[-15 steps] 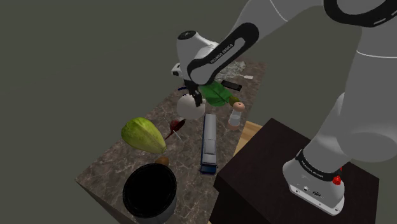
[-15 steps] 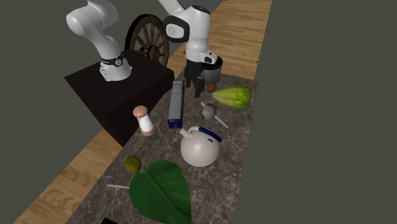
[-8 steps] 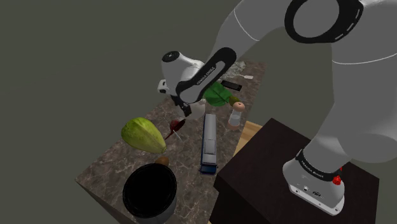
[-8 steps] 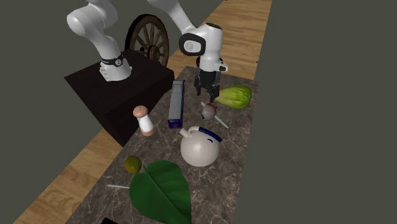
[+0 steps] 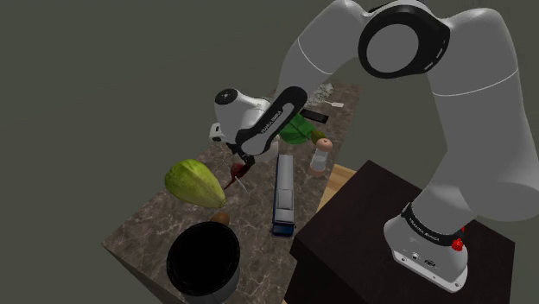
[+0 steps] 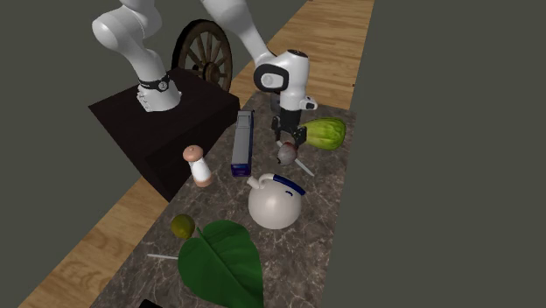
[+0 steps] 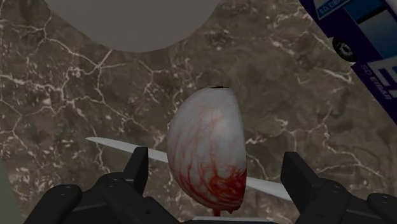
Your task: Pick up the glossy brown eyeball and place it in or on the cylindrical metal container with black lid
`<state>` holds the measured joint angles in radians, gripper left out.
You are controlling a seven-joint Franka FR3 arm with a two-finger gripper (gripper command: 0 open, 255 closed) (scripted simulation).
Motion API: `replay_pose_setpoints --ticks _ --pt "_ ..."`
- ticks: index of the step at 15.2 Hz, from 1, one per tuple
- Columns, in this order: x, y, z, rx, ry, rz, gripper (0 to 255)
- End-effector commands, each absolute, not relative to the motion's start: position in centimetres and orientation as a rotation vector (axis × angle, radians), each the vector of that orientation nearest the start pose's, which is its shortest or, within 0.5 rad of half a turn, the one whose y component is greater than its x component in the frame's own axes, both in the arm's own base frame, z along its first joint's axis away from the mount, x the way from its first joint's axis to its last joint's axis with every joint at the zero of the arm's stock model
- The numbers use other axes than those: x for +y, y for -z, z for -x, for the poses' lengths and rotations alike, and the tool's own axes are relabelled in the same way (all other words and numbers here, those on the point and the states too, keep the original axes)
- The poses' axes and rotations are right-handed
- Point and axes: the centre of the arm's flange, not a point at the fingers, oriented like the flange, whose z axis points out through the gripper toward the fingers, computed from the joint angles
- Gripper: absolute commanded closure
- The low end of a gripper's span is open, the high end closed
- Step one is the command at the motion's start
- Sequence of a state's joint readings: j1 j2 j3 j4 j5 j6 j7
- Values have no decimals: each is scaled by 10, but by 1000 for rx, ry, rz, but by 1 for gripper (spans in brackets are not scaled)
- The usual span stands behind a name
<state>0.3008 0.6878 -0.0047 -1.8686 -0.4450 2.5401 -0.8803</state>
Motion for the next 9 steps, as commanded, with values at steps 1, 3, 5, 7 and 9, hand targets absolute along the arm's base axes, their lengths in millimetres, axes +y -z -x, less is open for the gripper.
replay_pose_setpoints --ticks 1,3,5,7,9 --pt "187 -131 -603 -2359 -148 2411 0" --pt "186 -128 -603 -2359 -148 2411 0" --pt "186 -128 -603 -2359 -148 2411 0" --pt "186 -128 -603 -2359 -148 2411 0" --pt "186 -128 -603 -2359 -148 2411 0"
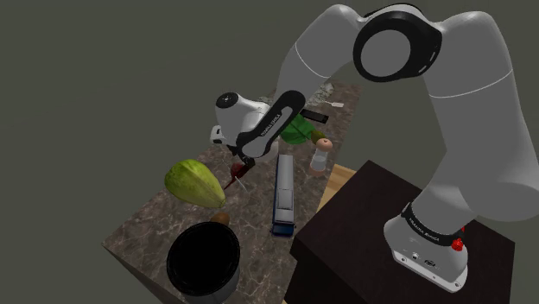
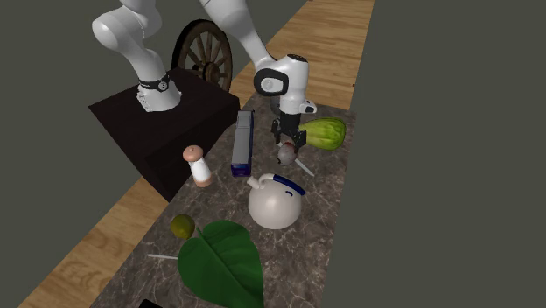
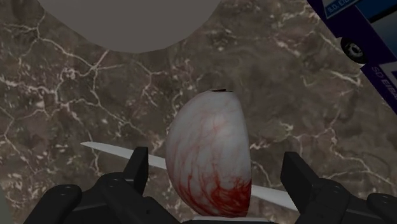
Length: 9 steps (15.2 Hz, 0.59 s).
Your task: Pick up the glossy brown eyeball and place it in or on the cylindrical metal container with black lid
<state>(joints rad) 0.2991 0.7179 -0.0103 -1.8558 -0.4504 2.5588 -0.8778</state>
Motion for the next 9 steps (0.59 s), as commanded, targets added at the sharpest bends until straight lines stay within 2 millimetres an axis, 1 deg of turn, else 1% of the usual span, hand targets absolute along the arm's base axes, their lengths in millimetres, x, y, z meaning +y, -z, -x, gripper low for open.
replay_pose_setpoints --ticks 1,2,9 --pt "186 -128 -603 -2359 -148 2411 0" --pt "186 -128 -603 -2359 -148 2411 255" --pt "186 -128 -603 -2359 -148 2411 255"
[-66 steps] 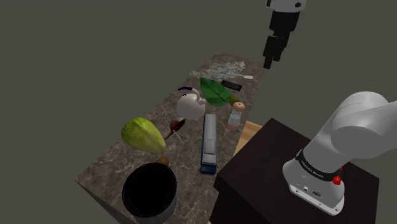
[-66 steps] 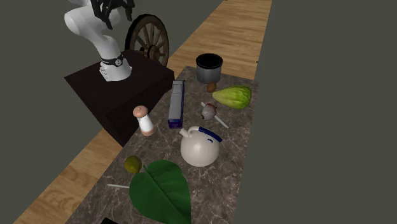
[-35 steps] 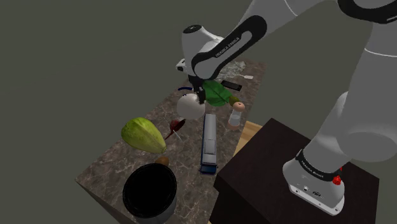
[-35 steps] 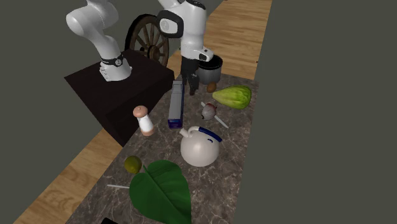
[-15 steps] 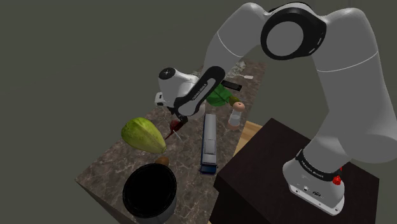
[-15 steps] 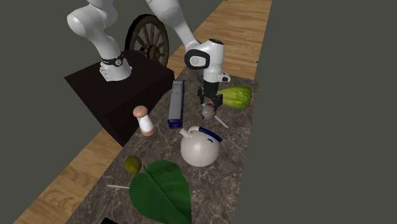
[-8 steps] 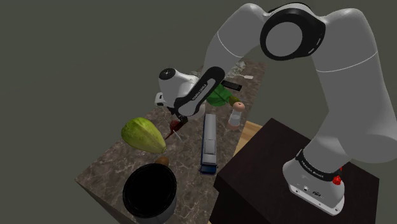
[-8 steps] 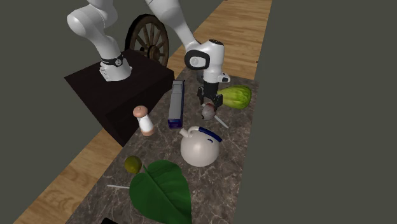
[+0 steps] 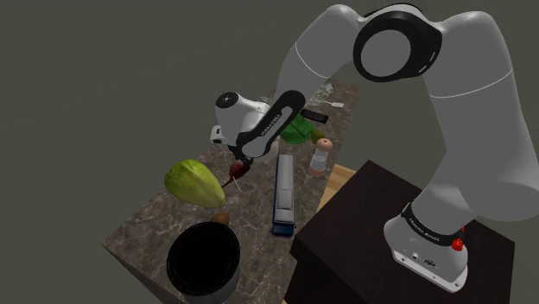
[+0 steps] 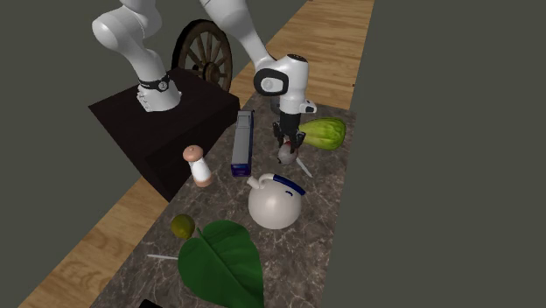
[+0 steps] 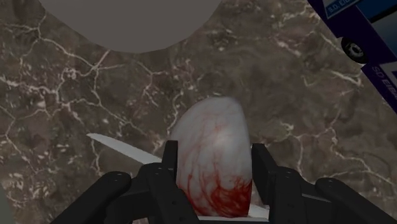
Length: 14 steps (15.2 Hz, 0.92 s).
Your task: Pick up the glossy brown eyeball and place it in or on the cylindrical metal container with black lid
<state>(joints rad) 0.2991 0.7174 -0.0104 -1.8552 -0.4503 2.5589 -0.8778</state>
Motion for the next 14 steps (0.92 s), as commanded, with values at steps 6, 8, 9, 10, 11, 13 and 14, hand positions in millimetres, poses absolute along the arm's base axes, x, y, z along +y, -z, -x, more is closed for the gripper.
replay_pose_setpoints --ticks 6,8,9,10,11,13,14 --pt "186 -149 -603 -2359 -148 2411 255" --pt "186 -160 -603 -2359 -148 2411 255" --pt "186 -165 -603 -2359 -148 2411 255" --pt "186 -170 -603 -2359 -148 2411 255" --pt "186 -176 -603 -2359 -148 2411 255" --pt "186 -186 -603 -2359 -148 2411 255" --pt "186 -192 -603 -2359 -148 2411 255"
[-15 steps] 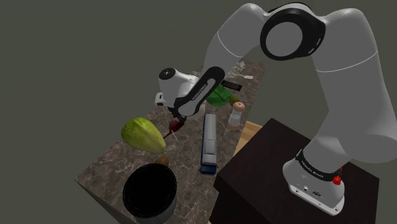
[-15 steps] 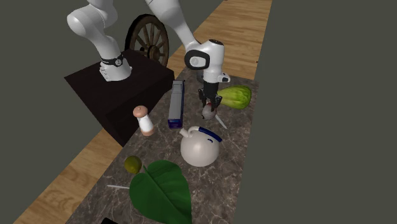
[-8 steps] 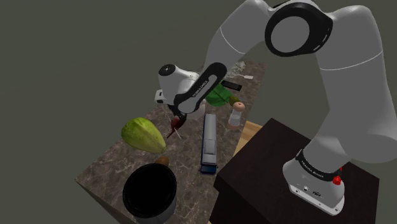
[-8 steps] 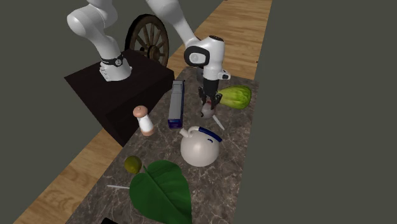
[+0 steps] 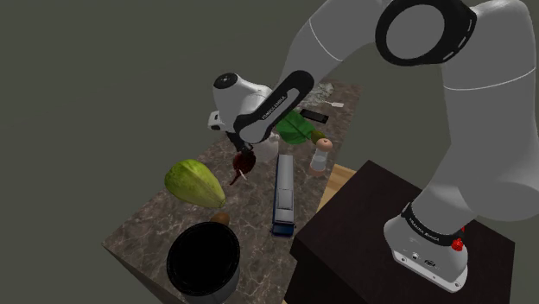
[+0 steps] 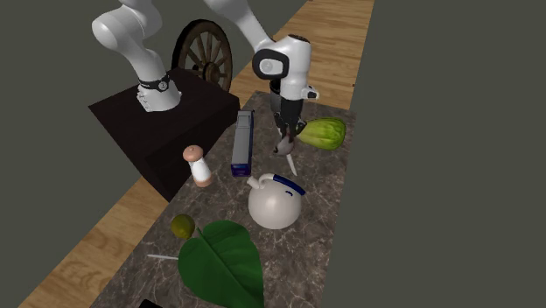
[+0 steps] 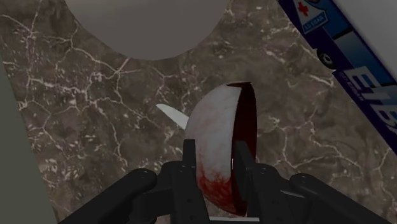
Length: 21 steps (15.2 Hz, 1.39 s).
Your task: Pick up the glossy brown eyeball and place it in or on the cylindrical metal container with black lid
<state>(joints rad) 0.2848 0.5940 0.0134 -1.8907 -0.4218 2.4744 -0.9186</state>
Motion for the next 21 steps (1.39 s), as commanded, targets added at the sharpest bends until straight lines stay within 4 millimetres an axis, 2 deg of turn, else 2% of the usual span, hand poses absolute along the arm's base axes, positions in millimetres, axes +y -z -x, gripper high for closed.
replay_pose_setpoints --ticks 1,21 --pt "186 -197 -603 -2359 -148 2411 255" --pt "186 -302 -603 -2359 -148 2411 255"
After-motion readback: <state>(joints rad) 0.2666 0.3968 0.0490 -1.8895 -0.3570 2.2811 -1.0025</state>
